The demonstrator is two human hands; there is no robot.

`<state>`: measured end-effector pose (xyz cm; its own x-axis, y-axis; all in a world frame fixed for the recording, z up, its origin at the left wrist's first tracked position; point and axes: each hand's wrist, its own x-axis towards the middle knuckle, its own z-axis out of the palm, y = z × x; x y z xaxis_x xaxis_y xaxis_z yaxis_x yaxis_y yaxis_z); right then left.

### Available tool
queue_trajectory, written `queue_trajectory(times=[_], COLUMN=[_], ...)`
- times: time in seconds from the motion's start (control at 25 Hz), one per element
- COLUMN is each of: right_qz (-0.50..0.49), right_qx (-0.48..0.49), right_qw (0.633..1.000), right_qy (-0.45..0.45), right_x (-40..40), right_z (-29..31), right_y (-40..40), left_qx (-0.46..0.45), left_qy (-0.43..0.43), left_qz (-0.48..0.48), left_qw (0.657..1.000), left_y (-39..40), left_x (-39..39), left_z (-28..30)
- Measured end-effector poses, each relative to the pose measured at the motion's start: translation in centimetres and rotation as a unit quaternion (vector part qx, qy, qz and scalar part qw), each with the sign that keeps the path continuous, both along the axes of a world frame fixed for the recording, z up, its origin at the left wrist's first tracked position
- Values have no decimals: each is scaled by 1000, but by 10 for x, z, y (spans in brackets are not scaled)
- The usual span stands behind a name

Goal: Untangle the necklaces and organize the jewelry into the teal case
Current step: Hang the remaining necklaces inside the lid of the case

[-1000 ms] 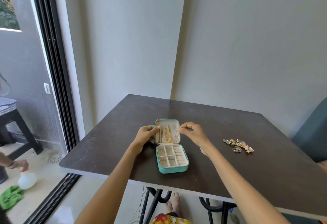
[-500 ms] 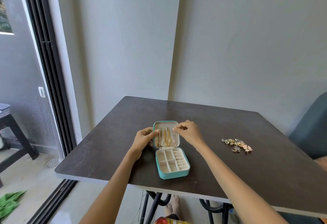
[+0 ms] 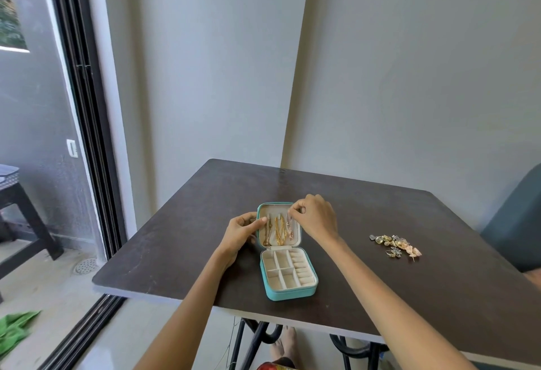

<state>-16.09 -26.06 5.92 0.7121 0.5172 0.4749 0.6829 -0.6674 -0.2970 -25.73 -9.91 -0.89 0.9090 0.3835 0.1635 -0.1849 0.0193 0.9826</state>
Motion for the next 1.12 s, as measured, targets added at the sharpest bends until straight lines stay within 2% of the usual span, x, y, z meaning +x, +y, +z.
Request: queue_trajectory(times=[0.24,0.32,0.4,0.52,0.72,0.84,1.12], right_qz=[-14,-14,-28,-50,-46,-50,-38], right_qx=[-39,-81,-162,-258,-311,-305,-180], right_qw=[997,990,965,922,896,896,947], right_qy=[-69,-112,-203,-285,-315,-320,-262], right_x=[-4,-4,-8,-18,-22,-22,-19], right_z=[-1,-1,-1,2,9,9,5], right_y=[3,3,1,-1,1,0,-13], left_qx=[-8,-7,-5,-1,3,1,7], left_qy=[-3,-3,-3,-7,-10,-15,-15], left_qz=[1,0,-1,0,3,2,-1], left_qw=[1000,1000,1000,1000,1000,1000,1000], left_y=[-1,-1,-1,-1,-1,-2,-2], left_x=[-1,-2,-2,-2,-3,-3,-4], left_z=[0,0,0,-1,-2,-2,-1])
